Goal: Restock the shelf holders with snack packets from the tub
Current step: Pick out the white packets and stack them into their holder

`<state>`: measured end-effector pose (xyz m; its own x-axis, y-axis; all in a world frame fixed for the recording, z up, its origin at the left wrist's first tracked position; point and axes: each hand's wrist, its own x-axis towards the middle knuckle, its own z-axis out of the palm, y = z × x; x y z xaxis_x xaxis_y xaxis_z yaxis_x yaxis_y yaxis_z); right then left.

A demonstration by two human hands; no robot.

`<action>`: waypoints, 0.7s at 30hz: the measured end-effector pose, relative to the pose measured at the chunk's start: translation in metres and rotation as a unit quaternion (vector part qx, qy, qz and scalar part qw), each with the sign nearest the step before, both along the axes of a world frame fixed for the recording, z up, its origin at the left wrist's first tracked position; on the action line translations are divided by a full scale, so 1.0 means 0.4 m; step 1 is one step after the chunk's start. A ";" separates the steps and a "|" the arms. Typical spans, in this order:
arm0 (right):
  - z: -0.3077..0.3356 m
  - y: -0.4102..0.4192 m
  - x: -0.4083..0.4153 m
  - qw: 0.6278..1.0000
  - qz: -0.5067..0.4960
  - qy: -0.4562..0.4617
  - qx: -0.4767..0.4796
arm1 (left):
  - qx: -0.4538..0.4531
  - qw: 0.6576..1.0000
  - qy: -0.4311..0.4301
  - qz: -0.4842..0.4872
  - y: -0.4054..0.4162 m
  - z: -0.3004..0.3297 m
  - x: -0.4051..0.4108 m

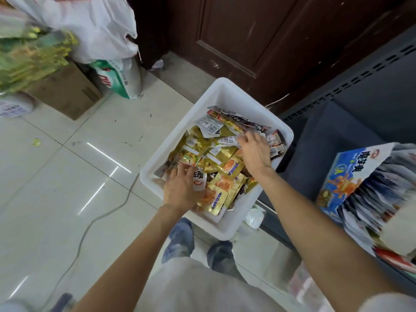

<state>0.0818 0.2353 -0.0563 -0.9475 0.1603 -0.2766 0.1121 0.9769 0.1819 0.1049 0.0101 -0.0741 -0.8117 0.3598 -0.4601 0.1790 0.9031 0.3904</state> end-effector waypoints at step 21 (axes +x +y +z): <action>0.116 -0.049 0.108 0.981 -0.072 0.140 -0.110 | -0.013 0.973 0.184 -0.139 0.172 -0.008 -0.259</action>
<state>0.1248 0.2158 -0.0100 -0.9631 0.2640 -0.0517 0.2677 0.9594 -0.0889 0.0012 0.0789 -0.0773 -0.7966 0.5803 -0.1691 0.5403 0.8091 0.2312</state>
